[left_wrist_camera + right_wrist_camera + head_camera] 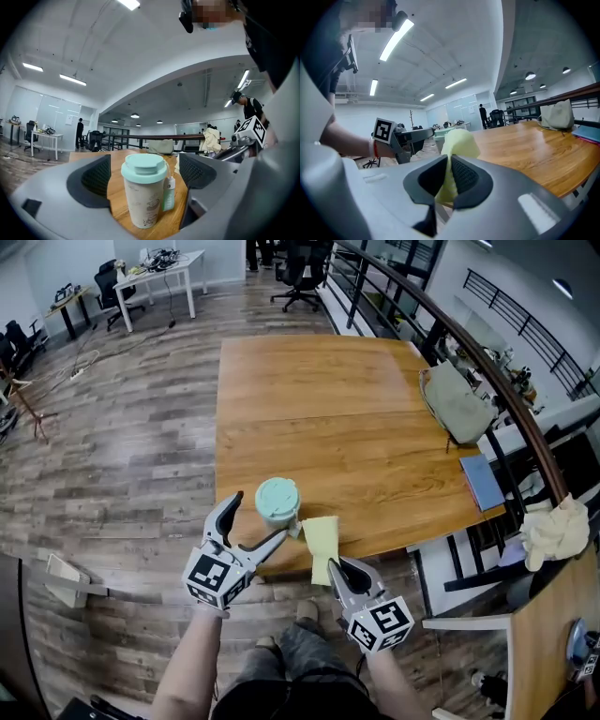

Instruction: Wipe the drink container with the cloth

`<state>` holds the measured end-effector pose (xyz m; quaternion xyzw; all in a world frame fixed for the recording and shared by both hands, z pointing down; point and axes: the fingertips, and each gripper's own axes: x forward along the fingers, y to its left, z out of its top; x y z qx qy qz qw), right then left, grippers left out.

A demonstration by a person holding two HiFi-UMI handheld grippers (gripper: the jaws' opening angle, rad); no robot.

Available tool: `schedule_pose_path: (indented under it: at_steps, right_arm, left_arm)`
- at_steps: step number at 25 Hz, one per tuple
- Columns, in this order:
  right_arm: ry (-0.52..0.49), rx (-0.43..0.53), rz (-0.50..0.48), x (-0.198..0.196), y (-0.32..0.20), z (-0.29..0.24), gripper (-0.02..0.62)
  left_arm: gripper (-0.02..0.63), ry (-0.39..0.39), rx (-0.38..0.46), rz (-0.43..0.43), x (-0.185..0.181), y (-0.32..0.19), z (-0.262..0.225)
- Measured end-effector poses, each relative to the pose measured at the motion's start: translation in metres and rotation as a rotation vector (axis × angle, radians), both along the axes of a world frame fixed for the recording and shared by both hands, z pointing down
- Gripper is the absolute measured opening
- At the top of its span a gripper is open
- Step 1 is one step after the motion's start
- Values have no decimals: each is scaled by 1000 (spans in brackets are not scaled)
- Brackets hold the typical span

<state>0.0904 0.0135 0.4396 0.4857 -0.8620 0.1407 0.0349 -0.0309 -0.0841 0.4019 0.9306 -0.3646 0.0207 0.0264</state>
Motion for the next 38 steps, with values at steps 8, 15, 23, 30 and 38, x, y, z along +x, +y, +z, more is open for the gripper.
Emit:
schedule_pose_path:
  at_steps: [8,15,23,30,38]
  right_arm:
    - [-16,-17,-43,3,-24,6,29]
    - [-43,-43,-57,11,-40,14,29]
    - [-83,-43,-114,6,-75,10,29]
    - [-85,-36,-218,-23,-117,-1,29]
    - [-130,-57,-367,-68,-134,-7,29]
  left_arm:
    - [448,-104,-9,188,22,-26,7]
    - [448,-171,-13,341,47,-34,7]
    - [434,-107,-18,327,43,-40,6]
    - [433,42,-72,279,13,-55,2]
    - [434,122,-81,216,-10,-57,1]
